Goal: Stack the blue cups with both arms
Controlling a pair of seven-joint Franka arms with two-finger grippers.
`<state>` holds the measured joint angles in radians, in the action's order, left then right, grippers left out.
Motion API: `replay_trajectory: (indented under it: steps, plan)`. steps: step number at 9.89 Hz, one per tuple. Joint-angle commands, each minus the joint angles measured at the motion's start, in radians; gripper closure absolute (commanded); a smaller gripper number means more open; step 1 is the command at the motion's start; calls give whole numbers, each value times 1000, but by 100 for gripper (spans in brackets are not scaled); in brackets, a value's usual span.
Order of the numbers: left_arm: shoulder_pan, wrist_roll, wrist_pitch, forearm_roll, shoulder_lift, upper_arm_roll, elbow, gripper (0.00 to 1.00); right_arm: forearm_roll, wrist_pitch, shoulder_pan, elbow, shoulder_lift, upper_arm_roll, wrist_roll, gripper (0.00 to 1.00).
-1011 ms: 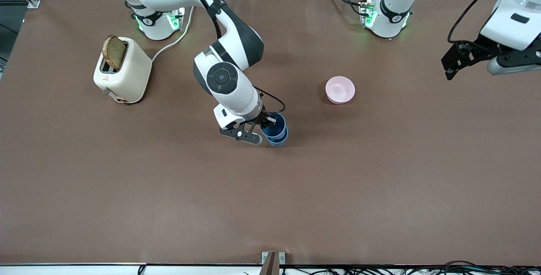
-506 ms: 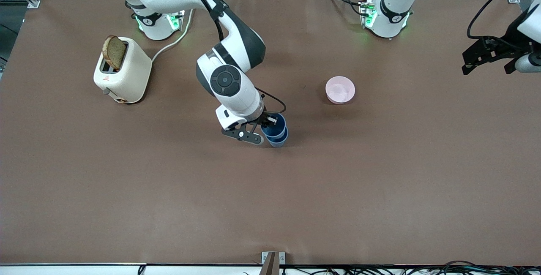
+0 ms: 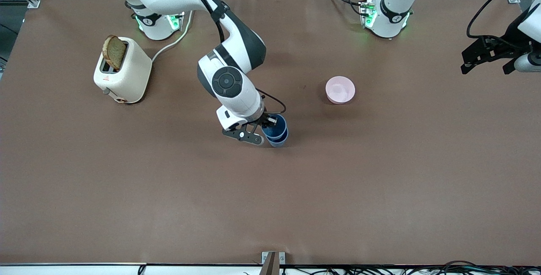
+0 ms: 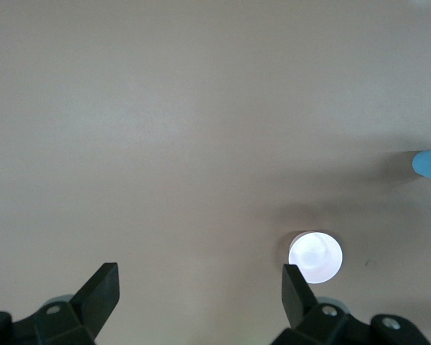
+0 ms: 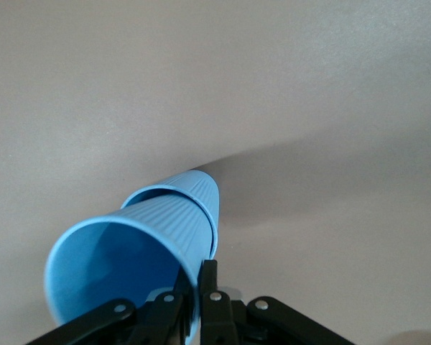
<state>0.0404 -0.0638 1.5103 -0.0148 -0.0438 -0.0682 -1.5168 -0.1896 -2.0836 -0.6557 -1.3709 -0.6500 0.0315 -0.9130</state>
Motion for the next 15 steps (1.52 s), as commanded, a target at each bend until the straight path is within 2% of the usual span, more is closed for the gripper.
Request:
replay_trajectory:
  steps: [1,3,4,5,6,7,10,13,15]
  plan:
    - [7,7,-34,27,-8,1,-48,0,15,-10,-12,-4,3,-7,-15,88]
    - [6,5,-47,33,-22,-12,-85,0,13,-9,-12,-2,4,-7,-15,84]
    - [6,4,-47,32,-27,-13,-98,0,12,-3,-2,4,7,-8,-12,72]
    - [6,4,-44,32,-37,-15,-124,0,13,5,7,6,22,-11,-7,36]
    - [6,4,-39,32,-42,-18,-132,0,13,31,28,4,64,-18,-6,7]
    - [6,2,-39,32,-42,-18,-134,0,16,96,68,4,117,-19,-1,0]
    - [4,4,-39,32,-41,-18,-132,0,59,293,236,-1,292,-18,110,0]
    - [0,4,-38,32,-39,-18,-129,0,81,485,431,-4,398,-18,290,0]
    - [-4,5,-39,32,-41,-18,-129,0,114,604,561,-5,446,-18,478,0]
